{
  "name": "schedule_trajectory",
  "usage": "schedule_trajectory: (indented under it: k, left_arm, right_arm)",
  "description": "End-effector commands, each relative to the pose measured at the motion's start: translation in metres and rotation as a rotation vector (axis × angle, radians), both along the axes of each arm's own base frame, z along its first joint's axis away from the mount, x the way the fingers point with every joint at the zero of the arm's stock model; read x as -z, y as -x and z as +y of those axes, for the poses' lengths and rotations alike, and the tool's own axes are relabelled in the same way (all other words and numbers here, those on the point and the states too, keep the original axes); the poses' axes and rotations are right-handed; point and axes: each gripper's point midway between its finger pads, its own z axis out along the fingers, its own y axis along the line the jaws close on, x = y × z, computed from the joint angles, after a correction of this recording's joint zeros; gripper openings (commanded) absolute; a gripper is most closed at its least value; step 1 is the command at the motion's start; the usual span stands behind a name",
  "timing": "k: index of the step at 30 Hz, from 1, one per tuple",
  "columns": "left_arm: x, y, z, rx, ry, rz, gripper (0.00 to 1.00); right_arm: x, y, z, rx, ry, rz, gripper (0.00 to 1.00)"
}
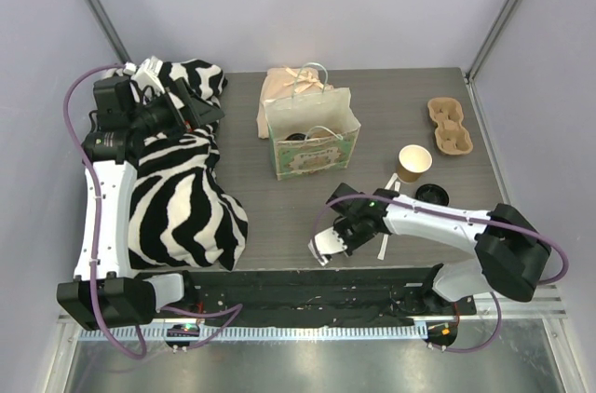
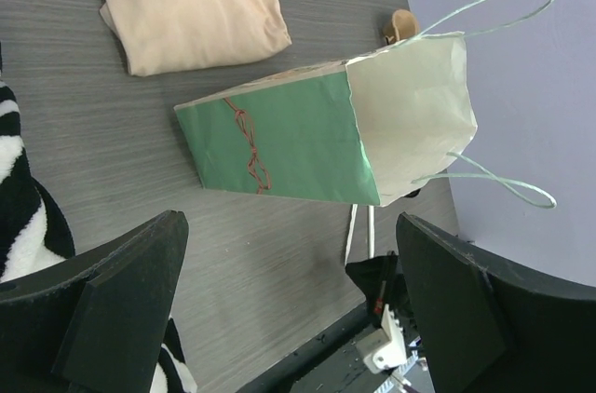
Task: Pack the takeout coffee
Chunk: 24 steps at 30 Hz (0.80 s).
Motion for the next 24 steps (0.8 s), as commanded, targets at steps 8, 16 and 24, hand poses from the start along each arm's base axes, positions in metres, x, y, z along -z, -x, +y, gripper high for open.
schedule_trajectory:
  k: [8,16,24]
  left_arm:
    - [-0.010,-0.003,-0.006,0.040,0.049,-0.074,1.00]
    - [-0.014,-0.006,-0.008,0.048,0.065,-0.086,1.00]
    - [-0.013,-0.003,-0.009,0.057,0.065,-0.083,1.00]
  right_arm:
    - [-0.100,-0.010,0.074,0.169,-0.249,0.054,0.08]
    - [-0.044,-0.019,-0.008,-0.011,-0.011,-0.089,0.49]
    - [-0.016,-0.040,-0.020,0.027,-0.001,-0.088,0.57]
